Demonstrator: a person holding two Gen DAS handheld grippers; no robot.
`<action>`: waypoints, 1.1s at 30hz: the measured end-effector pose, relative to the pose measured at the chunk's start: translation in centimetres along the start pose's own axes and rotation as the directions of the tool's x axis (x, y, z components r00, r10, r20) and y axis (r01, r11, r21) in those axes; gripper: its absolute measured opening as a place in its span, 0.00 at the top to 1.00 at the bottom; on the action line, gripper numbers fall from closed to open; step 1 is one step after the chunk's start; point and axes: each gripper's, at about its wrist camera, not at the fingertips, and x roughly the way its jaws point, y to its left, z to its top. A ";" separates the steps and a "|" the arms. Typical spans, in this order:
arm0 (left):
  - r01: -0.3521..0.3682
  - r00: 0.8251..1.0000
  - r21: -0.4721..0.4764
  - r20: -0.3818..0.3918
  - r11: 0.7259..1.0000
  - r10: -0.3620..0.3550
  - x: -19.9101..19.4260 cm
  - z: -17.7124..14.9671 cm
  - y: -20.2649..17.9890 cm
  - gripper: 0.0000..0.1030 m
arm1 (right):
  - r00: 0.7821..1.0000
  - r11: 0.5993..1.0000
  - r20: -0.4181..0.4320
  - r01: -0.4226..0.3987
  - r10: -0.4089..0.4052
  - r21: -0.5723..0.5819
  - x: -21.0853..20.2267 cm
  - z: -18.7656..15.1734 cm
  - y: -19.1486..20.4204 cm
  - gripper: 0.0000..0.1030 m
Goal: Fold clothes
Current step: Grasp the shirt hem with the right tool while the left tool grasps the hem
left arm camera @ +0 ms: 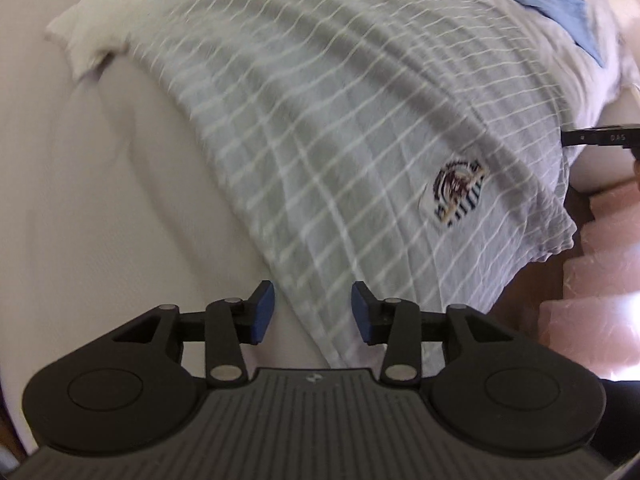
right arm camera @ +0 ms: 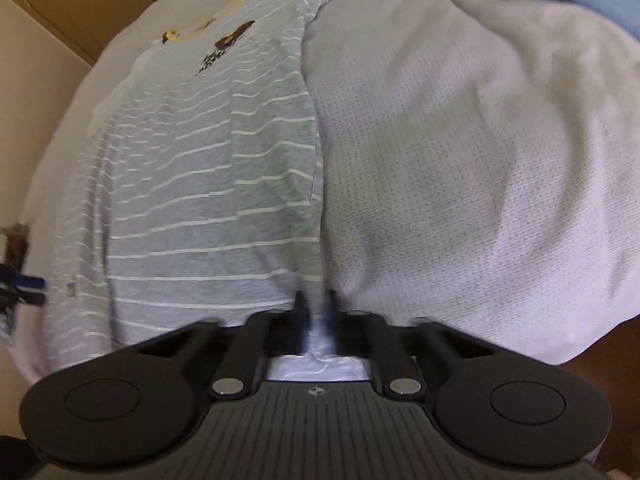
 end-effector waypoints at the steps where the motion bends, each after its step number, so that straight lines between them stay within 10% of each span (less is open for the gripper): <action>1: 0.001 1.000 -0.026 -0.006 1.000 -0.001 0.1 -0.4 0.1 0.59 | 1.000 1.000 -0.005 0.005 -0.005 -0.007 -0.5 0.0 0.1 0.99; 12: 0.045 0.999 -0.117 -0.019 0.992 -0.048 1.6 -3.1 -1.0 0.58 | 0.981 0.980 0.018 0.195 -0.194 -0.046 -2.3 0.2 2.7 0.99; 16: 0.063 0.998 -0.094 0.003 0.994 -0.063 1.5 -3.9 -1.2 0.97 | 0.969 0.969 0.040 0.245 -0.244 -0.019 -2.0 0.0 3.4 0.96; 33: 0.114 0.993 -0.171 0.050 0.979 -0.107 -1.7 -6.8 4.0 0.98 | 0.915 0.918 0.072 0.396 -0.398 0.031 -2.3 -2.0 5.1 0.92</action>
